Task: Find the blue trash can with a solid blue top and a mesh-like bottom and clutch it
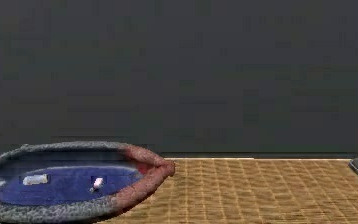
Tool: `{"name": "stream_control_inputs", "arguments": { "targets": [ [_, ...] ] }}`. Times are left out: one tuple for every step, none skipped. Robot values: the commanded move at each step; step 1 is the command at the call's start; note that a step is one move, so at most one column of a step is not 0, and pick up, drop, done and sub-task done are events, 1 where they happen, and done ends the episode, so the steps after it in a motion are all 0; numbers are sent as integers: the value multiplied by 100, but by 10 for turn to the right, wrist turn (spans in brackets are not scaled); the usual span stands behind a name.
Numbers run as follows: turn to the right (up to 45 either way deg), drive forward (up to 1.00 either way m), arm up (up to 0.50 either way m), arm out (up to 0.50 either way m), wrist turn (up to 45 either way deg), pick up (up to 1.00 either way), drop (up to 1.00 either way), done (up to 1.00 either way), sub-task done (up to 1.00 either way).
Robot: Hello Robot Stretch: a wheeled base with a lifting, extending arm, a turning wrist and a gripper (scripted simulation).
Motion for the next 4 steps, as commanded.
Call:
{"name": "stream_control_inputs", "arguments": {
  "targets": [
    [-360, 0, 0, 0, 0, 0, 0, 0, 0],
    [0, 50, 0, 0, 0, 0, 0, 0, 0],
    [-450, 0, 0, 0, 0, 0, 0, 0, 0],
    [-90, 0, 0, 0, 0, 0, 0, 0, 0]
  ]
}}
